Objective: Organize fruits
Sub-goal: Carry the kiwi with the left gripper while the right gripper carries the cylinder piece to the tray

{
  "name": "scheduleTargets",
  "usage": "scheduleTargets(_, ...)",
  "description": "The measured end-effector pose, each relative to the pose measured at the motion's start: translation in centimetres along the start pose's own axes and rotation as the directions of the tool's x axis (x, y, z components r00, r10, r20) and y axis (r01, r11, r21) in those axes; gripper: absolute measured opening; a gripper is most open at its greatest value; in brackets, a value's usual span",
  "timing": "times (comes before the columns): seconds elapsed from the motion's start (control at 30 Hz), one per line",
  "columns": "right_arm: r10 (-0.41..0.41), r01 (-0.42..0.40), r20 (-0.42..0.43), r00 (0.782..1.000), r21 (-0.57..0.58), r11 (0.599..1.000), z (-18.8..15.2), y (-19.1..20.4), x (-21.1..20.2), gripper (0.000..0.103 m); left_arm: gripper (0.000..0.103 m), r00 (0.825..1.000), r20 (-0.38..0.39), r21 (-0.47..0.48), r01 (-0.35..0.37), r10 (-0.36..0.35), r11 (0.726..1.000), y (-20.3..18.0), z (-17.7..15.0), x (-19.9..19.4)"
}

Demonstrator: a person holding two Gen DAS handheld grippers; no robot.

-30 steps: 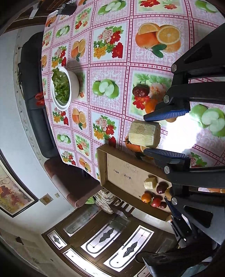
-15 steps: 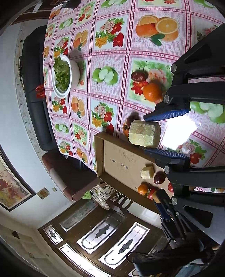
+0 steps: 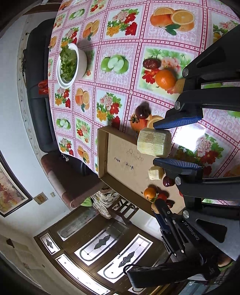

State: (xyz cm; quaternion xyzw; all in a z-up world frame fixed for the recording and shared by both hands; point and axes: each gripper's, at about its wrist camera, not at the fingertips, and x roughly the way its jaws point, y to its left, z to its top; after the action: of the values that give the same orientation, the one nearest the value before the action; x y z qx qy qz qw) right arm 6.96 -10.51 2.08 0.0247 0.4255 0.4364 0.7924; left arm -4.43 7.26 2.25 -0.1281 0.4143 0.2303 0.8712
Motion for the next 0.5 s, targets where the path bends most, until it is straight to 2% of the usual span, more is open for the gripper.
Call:
scheduleTargets(0.13,-0.028,0.028,-0.002,1.0,-0.027,0.999,0.1,0.8,0.6,0.032,0.023,1.0,-0.005,-0.015,-0.001,0.001,1.0,0.7,0.1,0.3)
scheduleTargets(0.3,-0.149,0.15,0.015,0.989,-0.102,0.983,0.2,2.3,1.5,0.032,0.023,1.0,-0.014,-0.033,-0.003,0.003,0.999,1.5,0.3,0.8)
scheduleTargets(0.5,-0.225,0.227,0.034,0.974,-0.158,0.961,0.5,3.4,2.4,0.032,0.023,1.0,-0.02,-0.053,-0.014,0.013,0.999,2.6,0.7,1.4)
